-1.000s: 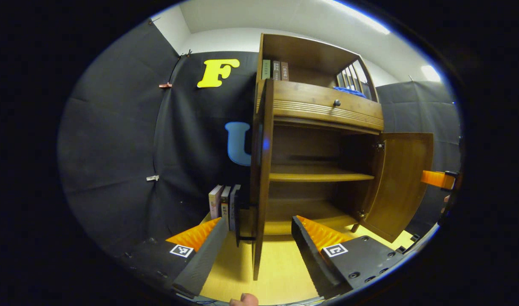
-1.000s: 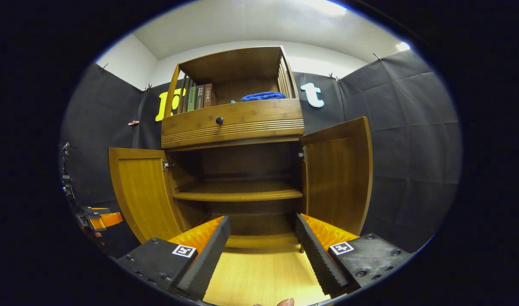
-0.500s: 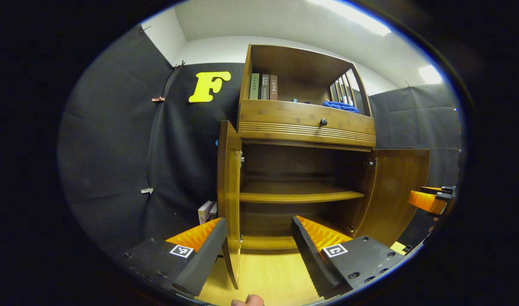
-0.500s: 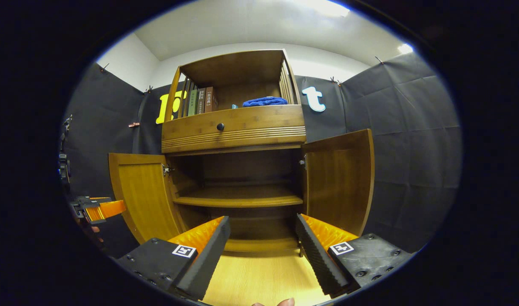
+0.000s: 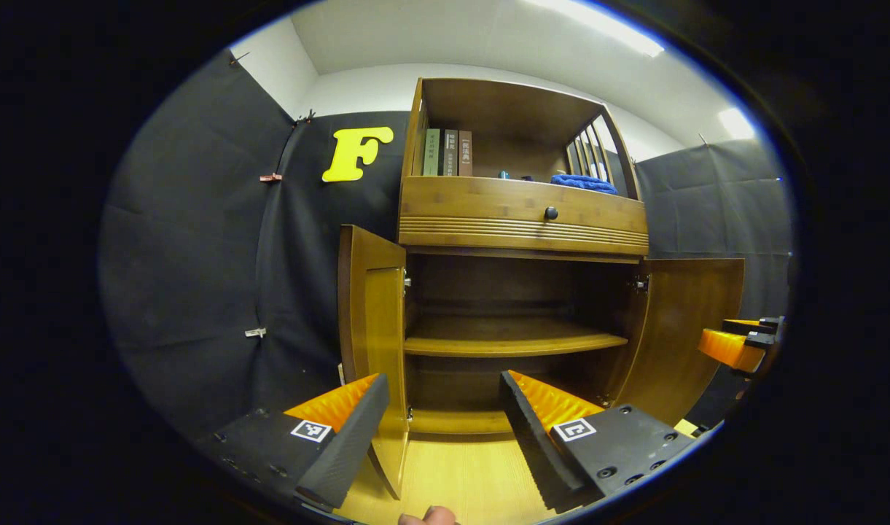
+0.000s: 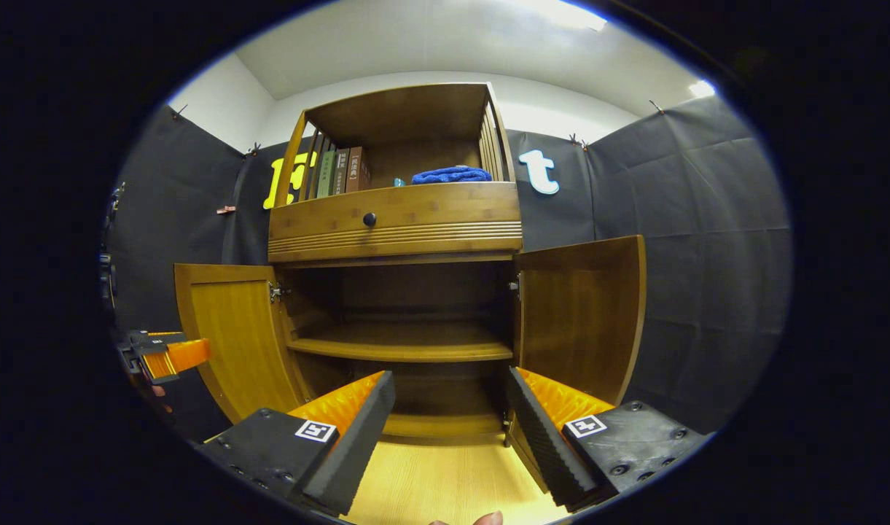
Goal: Open the right door of the double-door shoe cabinet with the right hand, and open the left door with the left hand.
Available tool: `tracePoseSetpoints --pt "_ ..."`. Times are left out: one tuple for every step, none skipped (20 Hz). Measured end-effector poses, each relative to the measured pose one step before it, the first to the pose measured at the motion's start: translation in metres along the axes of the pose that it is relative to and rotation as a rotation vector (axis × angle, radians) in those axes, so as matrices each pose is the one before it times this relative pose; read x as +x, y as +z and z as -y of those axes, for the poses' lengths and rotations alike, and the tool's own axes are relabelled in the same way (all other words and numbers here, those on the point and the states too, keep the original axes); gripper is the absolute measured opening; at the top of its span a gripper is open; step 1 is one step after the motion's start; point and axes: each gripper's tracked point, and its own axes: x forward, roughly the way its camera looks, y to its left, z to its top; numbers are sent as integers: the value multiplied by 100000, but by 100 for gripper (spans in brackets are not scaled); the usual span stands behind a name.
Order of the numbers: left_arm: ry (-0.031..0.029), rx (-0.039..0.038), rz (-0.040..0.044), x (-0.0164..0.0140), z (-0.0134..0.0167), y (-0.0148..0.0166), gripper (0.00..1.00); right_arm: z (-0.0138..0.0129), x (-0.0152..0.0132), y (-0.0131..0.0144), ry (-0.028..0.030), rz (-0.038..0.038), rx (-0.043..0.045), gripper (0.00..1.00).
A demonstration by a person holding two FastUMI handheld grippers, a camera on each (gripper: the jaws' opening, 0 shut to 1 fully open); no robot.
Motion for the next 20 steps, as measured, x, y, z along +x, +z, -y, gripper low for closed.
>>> tracePoseSetpoints --pt "612 1211 365 63 265 258 92 356 167 -63 151 -304 353 98" --pt "21 1092 874 176 391 290 92 411 196 48 -54 280 238 98" --pt "-287 855 640 270 498 281 92 464 189 70 -225 277 116 100" --pt "198 592 281 165 432 145 95 408 144 -64 -223 -275 193 98" --pt "193 351 153 77 359 144 95 242 25 -40 352 -289 549 98" --pt "51 147 475 15 534 134 96 230 -93 99 549 226 668 98" --pt "327 -25 460 -23 378 203 96 284 -153 35 336 229 466 98" --pt "275 -134 490 -39 334 47 95 215 -84 79 274 245 172 98" --pt "388 -23 -98 -70 299 -14 95 142 -74 -49 756 29 362 100" --pt "233 125 401 -158 329 -40 95 -53 143 42 1482 176 525 96" --pt "134 20 -243 -64 308 -22 94 73 70 -181 1118 -1005 465 92" --pt "-221 -132 -792 172 20 -335 92 -47 -18 -92 1519 -1099 536 98" --pt "-248 -356 -343 -60 339 -17 93 123 -94 276 978 507 351 98" --pt "-287 -329 -266 -75 371 -59 95 188 -19 362 331 1288 -187 98" --pt "620 38 -248 -117 53 -5 95 270 170 3 -71 411 -539 98" --pt "973 61 -255 -47 -121 -65 95 82 161 -128 336 -513 -237 98" --pt "208 -270 -166 -66 63 49 95 35 96 -108 435 -561 164 98" --pt "-210 -308 -306 50 235 -89 93 87 93 46 174 -92 457 98" --pt "-85 120 -283 17 69 0 93 41 -59 140 268 228 411 98" --pt "242 505 -91 -7 -29 -30 95 2 -6 179 235 439 31 98"
